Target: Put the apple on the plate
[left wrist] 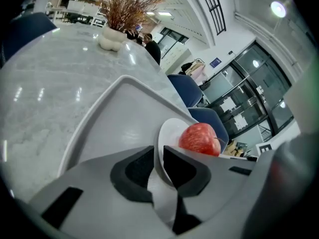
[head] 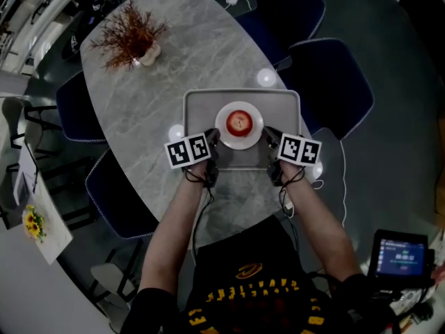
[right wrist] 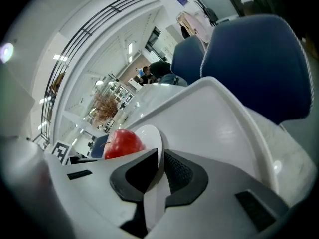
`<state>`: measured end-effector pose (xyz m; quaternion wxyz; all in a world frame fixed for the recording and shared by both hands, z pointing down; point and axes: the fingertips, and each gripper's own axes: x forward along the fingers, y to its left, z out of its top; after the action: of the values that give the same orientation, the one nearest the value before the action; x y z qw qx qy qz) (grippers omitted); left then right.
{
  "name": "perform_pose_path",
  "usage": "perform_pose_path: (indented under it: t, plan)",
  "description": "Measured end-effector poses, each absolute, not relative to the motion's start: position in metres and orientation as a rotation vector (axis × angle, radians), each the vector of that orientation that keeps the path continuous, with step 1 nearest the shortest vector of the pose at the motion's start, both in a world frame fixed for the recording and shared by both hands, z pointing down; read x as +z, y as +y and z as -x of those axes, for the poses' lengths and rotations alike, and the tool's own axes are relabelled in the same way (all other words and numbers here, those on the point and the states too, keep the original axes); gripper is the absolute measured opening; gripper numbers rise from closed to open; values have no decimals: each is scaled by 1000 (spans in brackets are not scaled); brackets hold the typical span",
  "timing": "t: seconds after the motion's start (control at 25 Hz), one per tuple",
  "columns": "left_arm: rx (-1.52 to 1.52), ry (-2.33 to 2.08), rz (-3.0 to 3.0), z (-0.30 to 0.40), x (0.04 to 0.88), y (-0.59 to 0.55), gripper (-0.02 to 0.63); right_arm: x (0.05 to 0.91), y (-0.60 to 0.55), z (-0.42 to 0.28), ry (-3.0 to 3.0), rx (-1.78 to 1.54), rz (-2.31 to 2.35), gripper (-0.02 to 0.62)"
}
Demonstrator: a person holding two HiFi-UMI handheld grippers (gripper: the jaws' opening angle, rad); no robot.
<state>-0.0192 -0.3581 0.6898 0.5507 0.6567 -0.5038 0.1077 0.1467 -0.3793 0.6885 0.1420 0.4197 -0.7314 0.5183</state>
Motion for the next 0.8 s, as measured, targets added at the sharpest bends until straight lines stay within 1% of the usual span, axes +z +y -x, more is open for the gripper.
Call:
perform_pose_path:
  t: [0.16, 0.32, 0.52, 0.56, 0.6, 0.8]
  plan:
    - [265, -1310, -1598, 33, 669, -359, 49, 664, -390, -163, -2187, 1320, -1298, 30]
    - [236, -1380, -1731, 36, 630, -358, 48, 634, -390, -164, -2298, 1174, -1290, 29]
    - [263, -1369, -1932, 18, 584, -324, 46, 586, -361, -143, -2469, 991, -1205, 29]
    - [257, -1355, -1969, 13, 575, -315, 23, 576, -353, -137, -2509, 962, -1184, 28]
    - [247, -1338, -2009, 8, 565, -306, 2, 567, -345, -131, -2546, 937, -1165, 6]
    - [222, -1278, -2194, -7, 518, -260, 2, 529, -298, -103, -2649, 884, -1101, 6]
